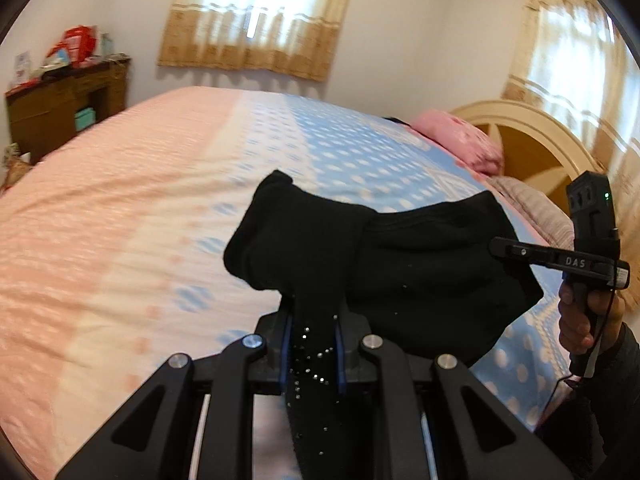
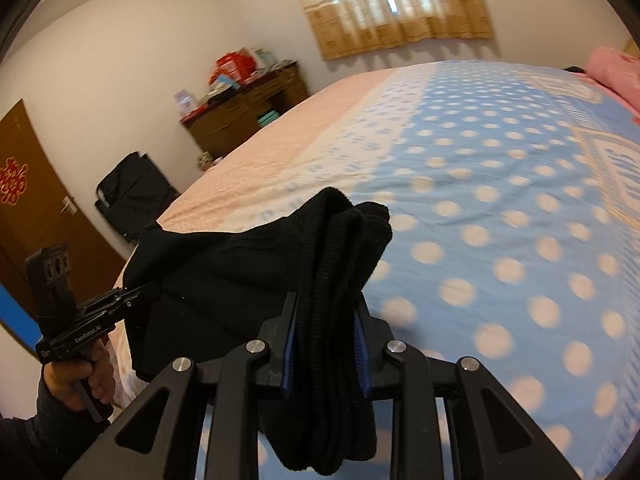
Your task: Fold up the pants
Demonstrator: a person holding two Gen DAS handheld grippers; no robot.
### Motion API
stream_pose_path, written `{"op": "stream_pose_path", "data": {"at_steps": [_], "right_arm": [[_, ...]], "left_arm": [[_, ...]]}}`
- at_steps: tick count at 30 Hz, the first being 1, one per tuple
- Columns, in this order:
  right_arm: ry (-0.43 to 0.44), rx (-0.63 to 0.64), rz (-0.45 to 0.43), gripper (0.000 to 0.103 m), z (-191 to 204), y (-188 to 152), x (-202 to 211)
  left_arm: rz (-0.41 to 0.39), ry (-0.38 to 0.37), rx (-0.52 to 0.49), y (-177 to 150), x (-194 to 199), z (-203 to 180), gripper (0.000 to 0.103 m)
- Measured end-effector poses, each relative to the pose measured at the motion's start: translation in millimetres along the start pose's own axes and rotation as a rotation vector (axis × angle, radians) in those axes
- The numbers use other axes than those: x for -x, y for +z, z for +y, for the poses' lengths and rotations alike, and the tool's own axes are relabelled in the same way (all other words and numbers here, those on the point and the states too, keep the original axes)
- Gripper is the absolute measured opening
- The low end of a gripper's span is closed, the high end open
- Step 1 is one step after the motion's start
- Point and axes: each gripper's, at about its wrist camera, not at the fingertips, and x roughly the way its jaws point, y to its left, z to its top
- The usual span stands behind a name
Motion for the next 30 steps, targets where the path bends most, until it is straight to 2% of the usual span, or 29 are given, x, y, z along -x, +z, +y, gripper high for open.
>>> {"op": "stream_pose_path", "data": {"at_steps": [4, 11, 20, 30], "right_arm": [[0.041, 0.029, 0.013, 0.025, 22.9, 14.4, -35.6], [0.054, 0.053, 0.034, 0.025, 47.5, 33.5, -79.8], [0.037, 0.034, 0.079, 0.025, 37.3, 36.7, -110.4], [0.025, 0.021, 0.097, 0.025, 30.2, 35.3, -121.2]], "left_arm": [[-0.019, 0.081, 0.022, 2.3, 5.3, 25.0, 0.017], [-0.018, 0.159, 0.075, 2.3, -2.1, 55.6, 0.017], [0.011, 0.182, 0.093, -5.3, -14.3, 69.1, 0.017], [0.031, 0.19, 0.087, -3.2, -19.7, 76.2, 0.017]]}}
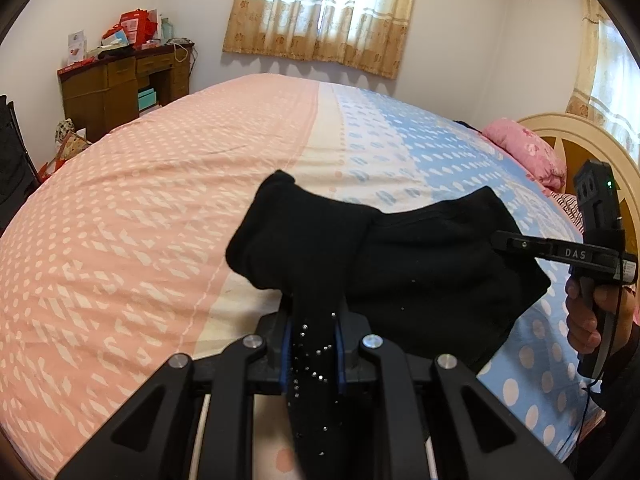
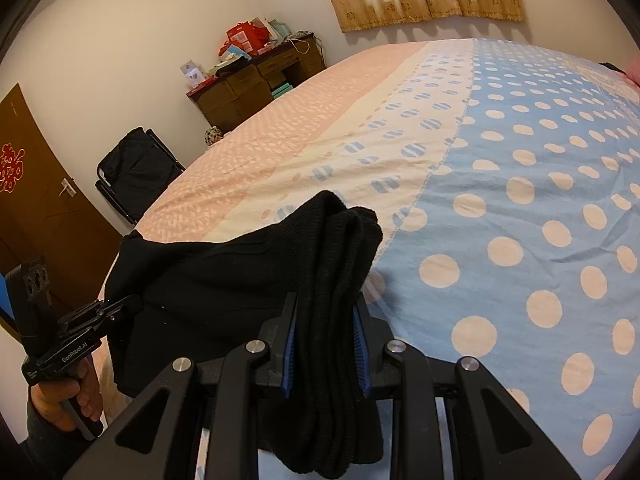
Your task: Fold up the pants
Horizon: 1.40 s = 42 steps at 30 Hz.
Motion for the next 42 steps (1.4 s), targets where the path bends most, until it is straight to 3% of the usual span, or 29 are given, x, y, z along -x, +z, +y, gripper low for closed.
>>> {"op": "stream_pose_path", "data": {"at_steps": [2, 5, 6, 8, 11, 13, 15, 18, 23, 35, 42], "right_arm": [[-0.01, -0.003, 0.015, 0.026, -2.4, -0.1, -5.8], [-0.042, -0.016, 0.033, 0.03, -8.7, -1.8, -15.9], [-0.049, -0.031, 0.05, 0.033, -13.5, -2.9, -21.5], [-0.081, -0.048, 0.06, 0.05, -21.7, -5.4, -27.2], [-0.098, -0.063, 0.028, 0.054, -29.2, -8.1, -18.7], [-0.146, -0.064, -0.015, 0.054, -31.8, -10.0, -5.9], [-0.18, -0.081, -0.053, 0.054, -34.4, -13.0, 10.3], [-0.248, -0.11, -0.1, 0.055, -37.4, -19.6, 33.8], [-0.289, -0.146, -0.145, 0.058, -28.5, -38.4, 70.7], [-0.291, -0.019, -0.258, 0.063, 54.4, -79.3, 136.4], [-0.278, -0.007, -0.271, 0.063, 67.4, -85.8, 144.8]], "left_arm": [[0.015, 0.014, -0.014, -0.5, -4.7, -0.3, 0.018], [0.036, 0.058, -0.023, -2.6, -14.2, 0.0, 0.031], [0.045, 0.07, -0.025, -3.4, -17.5, 0.4, 0.038], [0.054, 0.097, -0.025, -7.7, -22.2, 2.3, 0.051], [0.049, 0.107, -0.012, -11.0, -18.2, 4.4, 0.059], [0.043, 0.145, -0.011, -14.1, -12.0, 4.5, 0.073], [0.034, 0.174, -0.009, -18.6, -5.0, 5.6, 0.077], [0.034, 0.191, 0.01, -26.6, 6.1, 8.9, 0.079], [-0.01, 0.195, -0.002, -31.3, 33.2, 0.0, 0.079], [-0.214, 0.135, -0.068, -16.8, 94.5, -40.4, 0.099], [-0.237, 0.127, -0.062, -14.3, 99.2, -46.6, 0.099]]}}
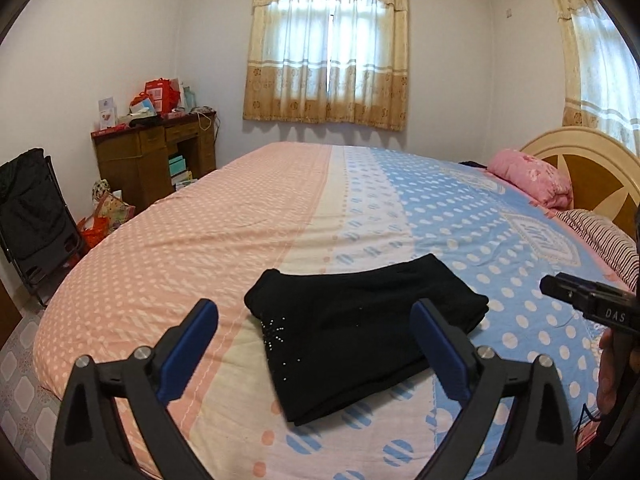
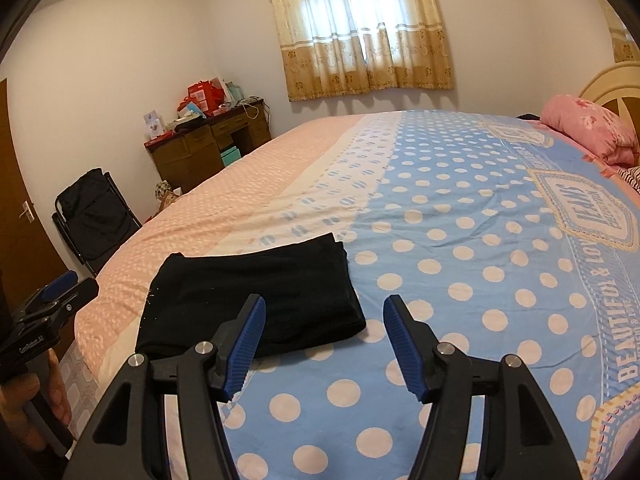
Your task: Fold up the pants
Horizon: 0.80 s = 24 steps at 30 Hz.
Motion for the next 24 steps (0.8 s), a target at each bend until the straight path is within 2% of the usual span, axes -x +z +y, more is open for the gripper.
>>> {"op": "stream_pose_path", "data": {"at_steps": [24], "right_arm": [[0.003, 0.011, -0.001, 0.063, 6.2, -9.1, 1.0]], "left_arm": [[0.022, 0.001, 0.006, -6.1, -4.5, -5.1, 0.1]]}}
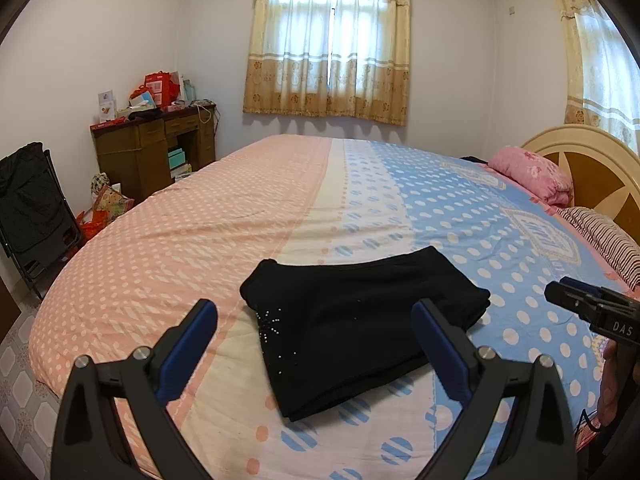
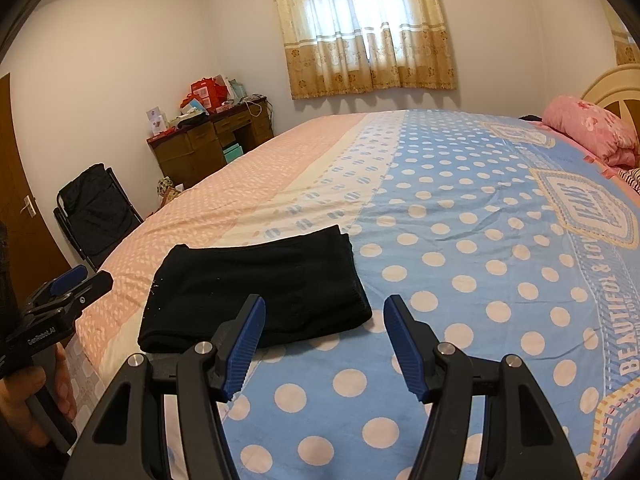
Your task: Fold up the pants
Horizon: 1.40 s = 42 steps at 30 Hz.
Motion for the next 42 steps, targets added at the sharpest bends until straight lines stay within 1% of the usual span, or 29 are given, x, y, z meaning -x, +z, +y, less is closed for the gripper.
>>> {"op": "stream_pose_path", "data": {"at_steps": [6, 9, 13, 15, 18, 21, 26, 36, 39, 42], "right_arm": [[0.0, -0.007, -0.011, 0.063, -3.3, 0.3, 2.8], [0.0, -0.008, -0.016, 0.063, -4.4, 1.3, 5.2], [-0.001, -0.002, -0.023, 0.063, -2.4, 2.2, 8.2], [-0.001, 0.003, -0.026, 0.063, -1.2, 2.2, 9.6], [-0.004, 0.008, -0.027, 0.064, -0.1, 2.2, 10.8], [-0.004, 0.007, -0.026, 0.064, 0.0, 2.2, 11.0], [-0.004, 0.008, -0.028, 0.064, 0.1, 1.9, 12.2], [-0.002, 0.011, -0.018, 0.064, 0.3, 0.5, 13.8], [-0.002, 0.017, -0.014, 0.064, 0.9, -1.3, 15.3], [-0.003, 0.014, -0.015, 0.064, 0.8, -1.6, 15.5]], "left_arm": [[0.009, 0.006, -0.007, -1.9, -0.7, -0.4, 0.1], [0.008, 0.009, -0.01, -2.0, -0.8, -0.8, 0.103], [0.005, 0.028, -0.015, -1.0, -1.2, -1.6, 0.103], [0.006, 0.014, -0.014, 0.0, -0.8, -1.3, 0.103], [-0.02, 0.026, -0.012, 0.8, 3.3, -1.5, 0.103], [-0.029, 0.018, -0.008, 2.5, 5.8, -2.0, 0.103], [-0.036, 0.056, -0.027, 4.5, 7.5, -5.2, 0.103], [-0.038, 0.087, -0.009, 5.2, 5.7, 0.1, 0.103], [-0.059, 0.092, -0.014, 3.0, 7.4, -0.6, 0.103], [-0.06, 0.093, -0.023, 2.6, 6.4, -1.9, 0.103]]}}
